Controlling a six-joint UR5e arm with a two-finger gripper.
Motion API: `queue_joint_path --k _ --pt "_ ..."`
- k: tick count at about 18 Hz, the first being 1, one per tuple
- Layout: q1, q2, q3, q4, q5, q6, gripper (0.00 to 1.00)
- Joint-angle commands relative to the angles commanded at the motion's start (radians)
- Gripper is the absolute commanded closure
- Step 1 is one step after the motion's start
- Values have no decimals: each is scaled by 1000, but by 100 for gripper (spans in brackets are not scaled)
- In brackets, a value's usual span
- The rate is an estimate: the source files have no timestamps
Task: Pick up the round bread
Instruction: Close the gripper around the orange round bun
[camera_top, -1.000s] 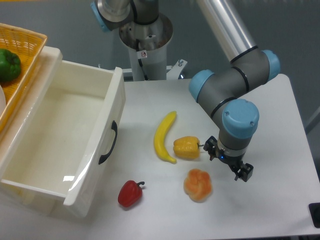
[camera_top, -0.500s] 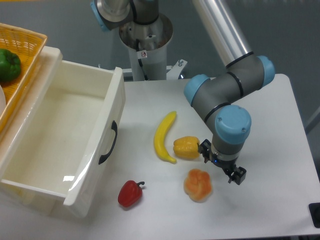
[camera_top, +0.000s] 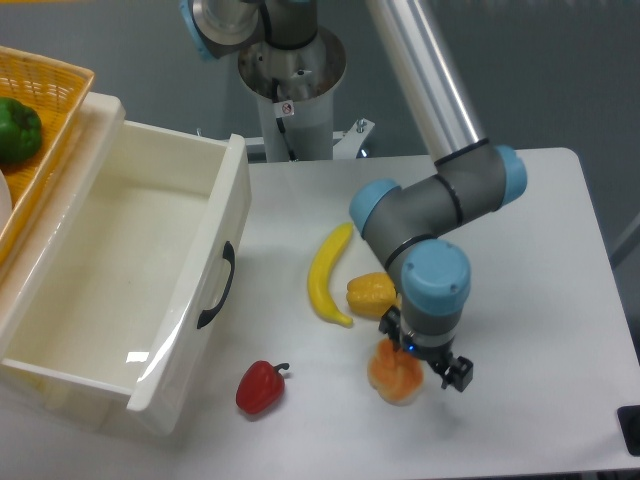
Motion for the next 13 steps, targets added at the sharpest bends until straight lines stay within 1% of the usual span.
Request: queue_joint_path --k 3,6,11,13 --pt "-3 2 -17 0 3 0 0" --pt "-3 11 -48 0 5 3 0" --pt "-6 12 -52 0 34 -2 1" --pt "-6 11 -51 2 41 -6 24"
